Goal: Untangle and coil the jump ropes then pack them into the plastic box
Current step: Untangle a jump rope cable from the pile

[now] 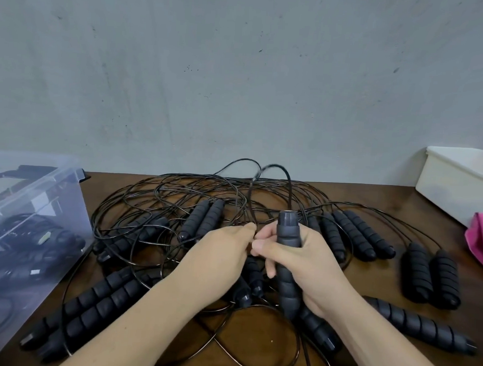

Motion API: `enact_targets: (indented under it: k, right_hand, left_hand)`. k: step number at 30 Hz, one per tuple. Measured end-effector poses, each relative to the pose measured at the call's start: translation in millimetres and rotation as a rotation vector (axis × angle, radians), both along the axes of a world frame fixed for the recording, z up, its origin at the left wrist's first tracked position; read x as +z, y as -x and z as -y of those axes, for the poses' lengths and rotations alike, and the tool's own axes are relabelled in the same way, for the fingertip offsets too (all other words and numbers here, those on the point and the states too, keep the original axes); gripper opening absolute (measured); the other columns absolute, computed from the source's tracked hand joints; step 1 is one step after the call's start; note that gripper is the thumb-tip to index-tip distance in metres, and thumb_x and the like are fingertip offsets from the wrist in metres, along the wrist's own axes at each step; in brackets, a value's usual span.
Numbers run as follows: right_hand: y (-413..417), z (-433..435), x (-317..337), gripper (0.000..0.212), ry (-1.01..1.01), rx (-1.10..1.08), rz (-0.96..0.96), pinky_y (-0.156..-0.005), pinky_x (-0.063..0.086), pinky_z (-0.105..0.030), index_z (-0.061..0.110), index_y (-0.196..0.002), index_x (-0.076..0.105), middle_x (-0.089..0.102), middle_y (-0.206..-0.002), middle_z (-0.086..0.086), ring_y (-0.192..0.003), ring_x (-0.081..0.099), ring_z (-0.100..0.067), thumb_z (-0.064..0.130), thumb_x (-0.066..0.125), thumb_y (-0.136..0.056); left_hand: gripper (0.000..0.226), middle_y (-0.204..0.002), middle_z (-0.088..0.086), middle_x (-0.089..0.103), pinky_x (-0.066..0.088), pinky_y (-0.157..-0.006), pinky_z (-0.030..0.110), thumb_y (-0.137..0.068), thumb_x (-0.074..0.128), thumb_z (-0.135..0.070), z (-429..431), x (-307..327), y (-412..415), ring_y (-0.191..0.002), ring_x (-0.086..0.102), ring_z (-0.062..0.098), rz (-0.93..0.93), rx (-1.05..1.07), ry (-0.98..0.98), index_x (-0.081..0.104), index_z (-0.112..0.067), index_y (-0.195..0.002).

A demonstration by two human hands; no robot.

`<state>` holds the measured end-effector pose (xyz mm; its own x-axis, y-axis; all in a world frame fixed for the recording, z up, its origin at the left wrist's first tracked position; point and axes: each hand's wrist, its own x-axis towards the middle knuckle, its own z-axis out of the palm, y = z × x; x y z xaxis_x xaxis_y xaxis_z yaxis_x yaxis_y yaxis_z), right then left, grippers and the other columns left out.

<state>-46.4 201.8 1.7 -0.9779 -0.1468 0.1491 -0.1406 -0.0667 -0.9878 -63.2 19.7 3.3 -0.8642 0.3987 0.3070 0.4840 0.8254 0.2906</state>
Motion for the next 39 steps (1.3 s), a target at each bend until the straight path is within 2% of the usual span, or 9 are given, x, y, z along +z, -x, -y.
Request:
enact_targets:
  k: [6, 9, 14, 19, 21, 26, 30, 36, 39]
  right_hand:
    - [0, 8, -3, 0.026, 0.077, -0.113, -0.009, -0.069, 0.057, -0.032, 0.006, -0.072, 0.066, 0.068, -0.07, -0.016, -0.063, 0.063, -0.023, 0.014, 0.084, -0.089]
    - [-2, 7, 1, 0.021, 0.232, -0.069, 0.06, -0.058, 0.054, -0.031, 0.004, -0.08, 0.065, 0.061, -0.066, -0.02, -0.056, 0.057, -0.024, 0.014, 0.08, -0.089]
    - [-3, 6, 7, 0.017, 0.385, 0.065, 0.181, -0.051, 0.054, -0.032, 0.007, -0.081, 0.062, 0.061, -0.077, -0.02, -0.061, 0.061, -0.025, 0.01, 0.078, -0.087]
    - [-3, 2, 10, 0.041, 0.5, 0.196, 0.258, -0.046, 0.044, -0.03, 0.004, -0.085, 0.06, 0.041, -0.052, -0.01, -0.039, 0.047, -0.026, 0.042, 0.063, -0.1]
    - [-3, 1, 10, 0.039, 0.468, 0.191, 0.242, -0.049, 0.044, -0.031, 0.007, -0.089, 0.06, 0.042, -0.055, -0.012, -0.044, 0.05, -0.028, 0.043, 0.058, -0.104]
    - [-2, 5, 2, 0.018, 0.281, 0.156, 0.147, -0.046, 0.041, -0.029, 0.006, -0.085, 0.06, 0.054, -0.073, -0.017, -0.053, 0.048, -0.022, 0.011, 0.071, -0.098]
    - [-1, 7, -4, 0.024, 0.185, 0.046, 0.098, -0.048, 0.044, -0.03, 0.005, -0.109, 0.064, 0.058, -0.069, -0.018, -0.046, 0.046, -0.024, 0.013, 0.08, -0.094]
    - [-2, 6, -4, 0.012, 0.072, -0.076, -0.044, -0.046, 0.049, -0.031, 0.004, -0.103, 0.073, 0.074, -0.084, -0.022, -0.051, 0.057, -0.028, 0.013, 0.077, -0.097]
    - [-4, 7, -2, 0.006, 0.01, -0.064, -0.05, -0.048, 0.049, -0.032, 0.004, -0.1, 0.074, 0.074, -0.08, -0.019, -0.049, 0.056, -0.025, 0.007, 0.077, -0.096]
  left_hand:
    - [0.031, -0.095, 0.0, 0.064, 0.051, -0.076, 0.041, -0.103, 0.034, -0.028, 0, -6, -5, -0.088, 0.065, 0.027, -0.02, -0.072, 0.094, 0.062, -0.019, -0.114]
    - [0.024, -0.09, -0.006, 0.059, 0.05, -0.075, 0.041, -0.112, 0.038, -0.033, -1, -6, -7, -0.087, 0.064, 0.023, -0.051, -0.102, 0.017, 0.057, -0.024, -0.123]
    - [0.025, -0.087, -0.005, 0.06, 0.049, -0.073, 0.045, -0.105, 0.029, -0.038, 3, -4, -8, -0.081, 0.061, 0.024, -0.013, -0.079, -0.025, 0.051, -0.025, -0.105]
    - [0.042, -0.08, -0.004, 0.059, 0.05, -0.074, 0.049, -0.108, 0.026, -0.056, 2, -1, -10, -0.077, 0.059, 0.019, 0.023, -0.066, -0.141, 0.05, -0.024, -0.094]
    - [0.042, -0.078, -0.005, 0.06, 0.05, -0.075, 0.049, -0.109, 0.026, -0.055, 5, 0, -7, -0.076, 0.06, 0.018, 0.016, -0.016, -0.19, 0.051, -0.025, -0.094]
    - [0.03, -0.071, -0.004, 0.055, 0.049, -0.069, 0.049, -0.111, 0.033, -0.045, 5, -3, -5, -0.068, 0.057, 0.022, -0.024, 0.042, -0.196, 0.041, -0.027, -0.087]
    - [0.013, -0.08, -0.008, 0.056, 0.051, -0.071, 0.043, -0.11, 0.036, -0.032, -1, -2, -10, -0.078, 0.063, 0.023, -0.045, -0.015, -0.032, 0.047, -0.028, -0.103]
    - [0.017, -0.079, -0.01, 0.053, 0.045, -0.064, 0.034, -0.11, 0.037, -0.027, 2, -4, -4, -0.07, 0.057, 0.019, -0.015, -0.056, 0.031, 0.054, -0.024, -0.109]
    - [0.028, -0.088, -0.005, 0.059, 0.042, -0.069, 0.031, -0.105, 0.033, -0.027, -1, -9, -3, -0.079, 0.063, 0.023, -0.017, -0.071, 0.118, 0.06, -0.021, -0.106]
